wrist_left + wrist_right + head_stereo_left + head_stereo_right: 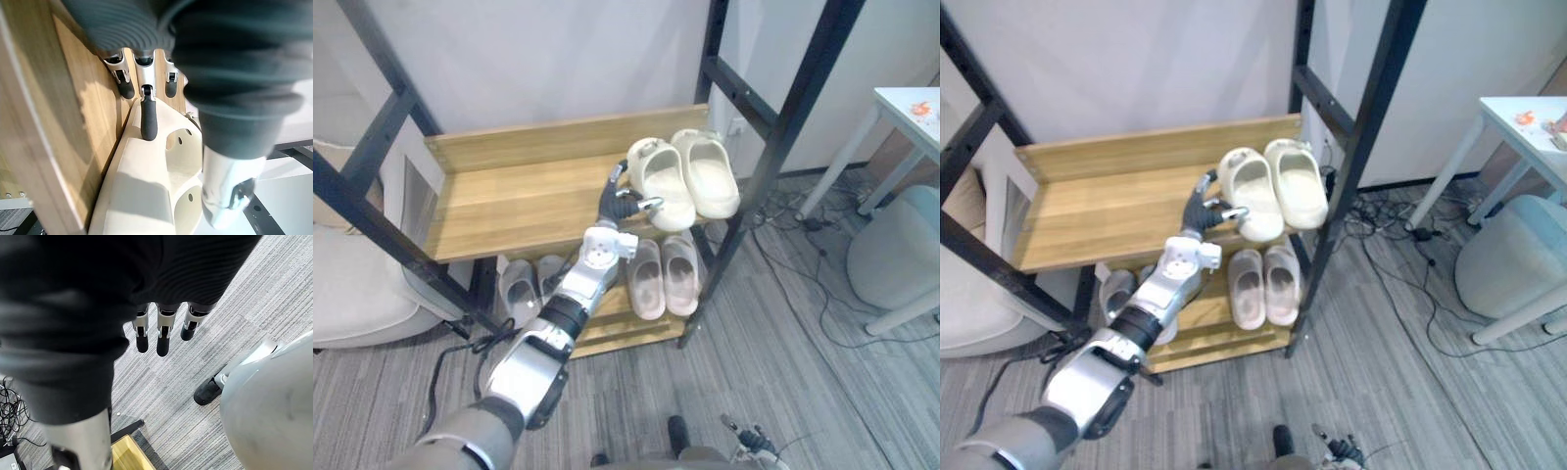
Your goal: Organize the slippers on the shoe rack
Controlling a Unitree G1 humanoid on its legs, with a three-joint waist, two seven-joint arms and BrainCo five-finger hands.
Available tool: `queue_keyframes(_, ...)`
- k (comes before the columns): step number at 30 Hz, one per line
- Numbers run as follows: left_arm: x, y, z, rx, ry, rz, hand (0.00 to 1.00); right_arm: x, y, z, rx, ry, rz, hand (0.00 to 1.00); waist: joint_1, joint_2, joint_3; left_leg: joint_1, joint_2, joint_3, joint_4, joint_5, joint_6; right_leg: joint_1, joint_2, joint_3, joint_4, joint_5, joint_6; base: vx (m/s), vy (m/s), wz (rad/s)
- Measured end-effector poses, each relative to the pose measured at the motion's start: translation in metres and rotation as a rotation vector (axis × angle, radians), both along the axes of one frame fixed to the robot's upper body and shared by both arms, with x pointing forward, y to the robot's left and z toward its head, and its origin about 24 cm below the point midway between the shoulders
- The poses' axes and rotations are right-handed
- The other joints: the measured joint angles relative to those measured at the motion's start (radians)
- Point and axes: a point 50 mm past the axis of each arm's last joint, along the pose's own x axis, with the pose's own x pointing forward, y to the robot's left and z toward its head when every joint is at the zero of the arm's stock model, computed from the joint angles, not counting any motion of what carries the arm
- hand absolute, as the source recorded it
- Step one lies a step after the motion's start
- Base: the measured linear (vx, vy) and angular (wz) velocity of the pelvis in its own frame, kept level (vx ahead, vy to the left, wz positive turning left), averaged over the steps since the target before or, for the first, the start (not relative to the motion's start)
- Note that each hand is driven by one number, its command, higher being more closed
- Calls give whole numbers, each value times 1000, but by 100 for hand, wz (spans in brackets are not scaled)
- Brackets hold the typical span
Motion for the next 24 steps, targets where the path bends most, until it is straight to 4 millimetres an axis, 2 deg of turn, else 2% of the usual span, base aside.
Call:
queue_keyframes(5,-6,-1,1,-21,-12,-12,0,2,0,0,0,-5,7,0,1,3,1,0,-2,-23,1,4,6,16,-4,-20,0,0,0,-10,-27,11)
queue_keyframes(10,-23,-4,18,-119,-107,-68,0,5,1,1,-4,-9,43,0,12,5,1,0,-7,-42,1,9,12,20,-11,-44,0,0,0,-24,-20,13)
queue_keyframes(12,-35,-1,27,-179,-164,-108,0,9,1,2,-3,-19,58,0,13,8,0,1,-7,-51,1,11,15,25,-15,-52,0,0,0,-29,-18,12)
queue_keyframes(15,-53,-3,28,-235,-193,-184,0,12,0,3,-6,-26,74,0,24,9,0,8,-7,-59,1,12,16,36,-19,-61,0,-1,0,-27,-17,11)
queue_keyframes(19,-83,-9,8,-300,-143,-328,0,12,-5,4,-16,-25,109,0,49,10,0,19,-7,-63,1,6,8,50,-20,-69,0,-7,0,-10,-8,3)
queue_keyframes(22,-107,-16,-24,-353,-7,-439,0,14,-7,4,-20,-27,124,0,62,11,-1,18,-6,-67,1,6,8,51,-20,-73,0,-11,0,-10,-13,4)
queue_keyframes(23,-119,-19,-40,-359,62,-477,0,15,-6,4,-18,-29,136,0,64,11,-1,18,-5,-67,1,5,7,51,-20,-73,0,-13,0,0,0,0)
queue_keyframes(24,-124,-19,-47,-358,88,-490,0,15,-5,4,-18,-28,145,0,63,11,-1,18,-5,-67,1,5,6,51,-19,-73,0,-14,0,0,0,0)
